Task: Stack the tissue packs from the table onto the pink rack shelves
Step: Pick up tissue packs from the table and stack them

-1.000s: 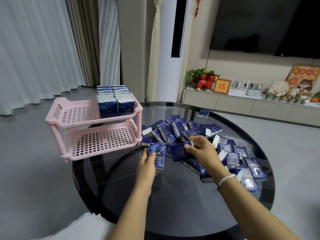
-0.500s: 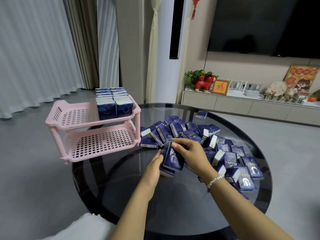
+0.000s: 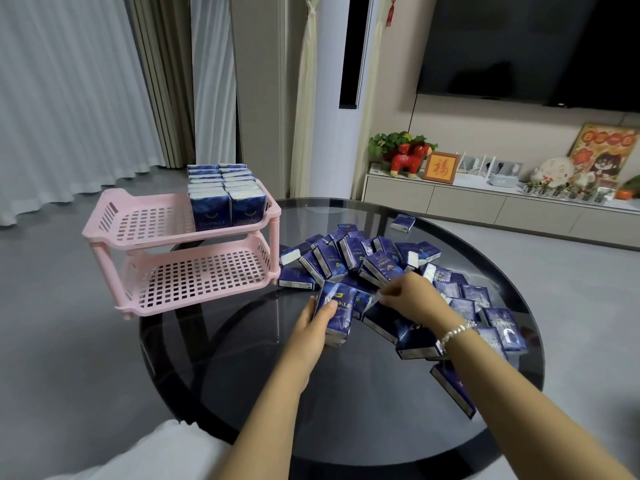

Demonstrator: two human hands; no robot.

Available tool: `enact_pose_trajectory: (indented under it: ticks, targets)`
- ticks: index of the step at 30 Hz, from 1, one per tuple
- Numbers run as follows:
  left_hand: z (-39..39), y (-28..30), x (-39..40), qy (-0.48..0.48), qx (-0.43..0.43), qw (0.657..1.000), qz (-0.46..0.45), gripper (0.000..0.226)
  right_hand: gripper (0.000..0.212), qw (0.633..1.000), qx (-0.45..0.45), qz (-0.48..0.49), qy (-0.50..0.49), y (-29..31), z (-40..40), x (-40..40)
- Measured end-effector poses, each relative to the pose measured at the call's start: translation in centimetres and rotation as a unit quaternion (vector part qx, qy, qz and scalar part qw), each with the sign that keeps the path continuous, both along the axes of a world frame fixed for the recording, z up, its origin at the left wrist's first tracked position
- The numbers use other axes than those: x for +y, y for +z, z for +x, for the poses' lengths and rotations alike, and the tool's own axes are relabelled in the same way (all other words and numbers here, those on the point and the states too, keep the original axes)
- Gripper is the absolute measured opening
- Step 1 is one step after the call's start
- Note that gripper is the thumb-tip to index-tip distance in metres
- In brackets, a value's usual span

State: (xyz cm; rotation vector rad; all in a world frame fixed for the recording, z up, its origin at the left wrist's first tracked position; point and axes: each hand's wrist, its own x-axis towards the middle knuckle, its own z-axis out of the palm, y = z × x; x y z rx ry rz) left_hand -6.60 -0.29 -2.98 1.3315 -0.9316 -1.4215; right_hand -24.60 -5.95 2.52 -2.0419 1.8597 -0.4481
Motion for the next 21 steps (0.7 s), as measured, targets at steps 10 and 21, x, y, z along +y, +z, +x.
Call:
enact_pose_trajectory:
  ticks: [10, 21]
  targets:
    - [0.0, 0.1, -0.1, 0.035, 0.023, 0.999, -0.015, 0.034, 0.048, 0.951, 0.299, -0.009, 0.078, -1.9, 0.0, 0.7]
    - [0.4, 0.2, 0.3, 0.061, 0.028, 0.998, -0.021, 0.033, 0.045, 0.952, 0.246, 0.064, 0.170, -0.9, 0.5, 1.8]
